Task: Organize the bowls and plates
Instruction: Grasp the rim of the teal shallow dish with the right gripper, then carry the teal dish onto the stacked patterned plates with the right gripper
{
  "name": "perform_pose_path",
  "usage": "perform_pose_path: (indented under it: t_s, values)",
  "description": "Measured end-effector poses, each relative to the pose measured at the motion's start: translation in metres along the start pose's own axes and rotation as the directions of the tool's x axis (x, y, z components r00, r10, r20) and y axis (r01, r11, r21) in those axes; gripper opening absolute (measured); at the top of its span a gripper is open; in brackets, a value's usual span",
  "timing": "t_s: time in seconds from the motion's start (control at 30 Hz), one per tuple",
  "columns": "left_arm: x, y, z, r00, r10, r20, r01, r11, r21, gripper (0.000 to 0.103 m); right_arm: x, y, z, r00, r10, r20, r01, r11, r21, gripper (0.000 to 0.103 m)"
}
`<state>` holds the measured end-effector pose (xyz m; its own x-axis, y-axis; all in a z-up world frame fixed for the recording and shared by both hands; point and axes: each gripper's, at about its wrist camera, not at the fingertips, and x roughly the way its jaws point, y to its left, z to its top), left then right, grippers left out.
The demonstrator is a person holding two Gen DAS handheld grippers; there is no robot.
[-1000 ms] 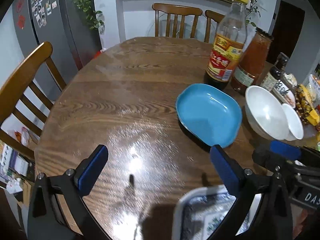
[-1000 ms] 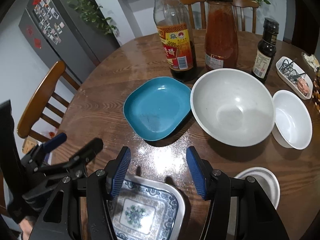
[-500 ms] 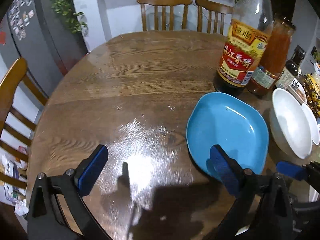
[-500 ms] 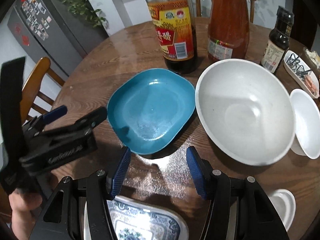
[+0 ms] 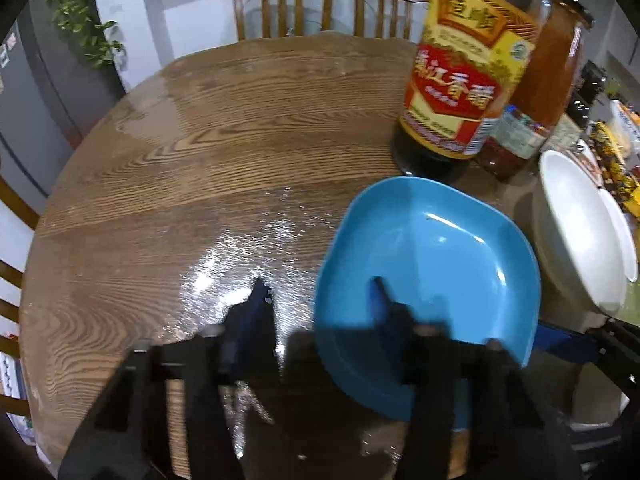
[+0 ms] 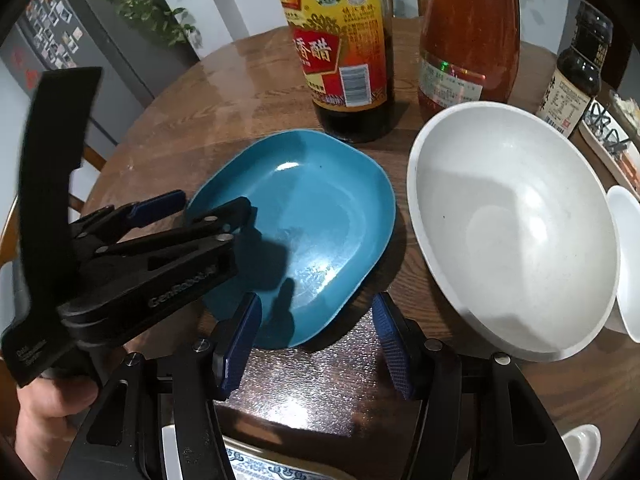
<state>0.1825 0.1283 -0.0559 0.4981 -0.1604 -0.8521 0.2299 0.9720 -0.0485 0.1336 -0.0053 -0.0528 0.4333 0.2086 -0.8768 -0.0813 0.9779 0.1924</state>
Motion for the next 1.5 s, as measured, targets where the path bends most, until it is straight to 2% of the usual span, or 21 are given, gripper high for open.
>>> perform_pose_path:
  t_s: [0.07, 0.1, 0.23, 0.5, 0.77, 0.8, 0.87, 0.93, 1.03, 1.23, 1.5]
  values:
    - [-0.004, -0.001, -0.002, 1.000, -0.003, -0.013, 0.003, 1.000, 0.001, 0.014, 0.002, -0.002, 0.000, 1.000, 0.004, -0.008, -0.004, 1.000, 0.012, 0.058]
    - [-0.005, -0.001, -0.004, 1.000, 0.000, -0.023, 0.000, 1.000, 0.000, 0.013, 0.002, 0.001, 0.000, 1.000, 0.005, -0.011, -0.005, 1.000, 0.016, 0.058]
    - [-0.018, -0.004, -0.019, 0.999, 0.034, -0.029, -0.034, 0.999, 0.020, 0.012, 0.002, 0.002, 0.000, 1.000, 0.016, -0.009, -0.016, 1.000, 0.011, 0.058]
    - [-0.037, 0.009, -0.059, 0.998, 0.033, -0.055, -0.036, 0.998, -0.046, 0.012, 0.010, 0.010, -0.001, 0.999, 0.049, -0.018, -0.050, 0.998, -0.025, 0.058]
    - [-0.041, 0.016, -0.073, 0.996, 0.058, -0.065, -0.064, 0.994, -0.089, 0.012, 0.015, 0.029, 0.003, 0.998, 0.058, -0.015, -0.059, 0.995, -0.085, 0.058]
    - [-0.041, 0.015, -0.074, 0.996, 0.064, -0.065, -0.070, 0.993, -0.092, 0.012, 0.016, 0.031, 0.003, 0.998, 0.056, -0.014, -0.057, 0.994, -0.092, 0.056]
    - [-0.041, 0.013, -0.077, 0.995, 0.072, -0.065, -0.079, 0.992, -0.097, 0.012, 0.017, 0.033, 0.003, 0.998, 0.062, -0.018, -0.064, 0.992, -0.113, 0.034]
    - [-0.043, 0.012, -0.079, 0.995, 0.083, -0.063, -0.089, 0.991, -0.099, 0.012, 0.019, 0.037, 0.003, 0.998, 0.059, -0.023, -0.062, 0.989, -0.134, 0.021]
    - [-0.043, 0.008, -0.080, 0.993, 0.097, -0.062, -0.103, 0.990, -0.094, 0.012, 0.020, 0.040, 0.004, 0.998, 0.059, -0.027, -0.062, 0.987, -0.150, 0.020]
    - [-0.042, 0.014, -0.078, 0.994, 0.093, -0.057, -0.099, 0.988, -0.118, 0.012, 0.012, 0.034, 0.004, 0.997, 0.080, -0.014, -0.081, 0.985, -0.150, 0.012]
    - [-0.067, 0.010, -0.076, 0.993, 0.118, -0.004, -0.118, 0.986, -0.117, 0.012, -0.012, 0.034, 0.003, 0.995, 0.099, 0.028, -0.092, 0.980, -0.176, 0.010]
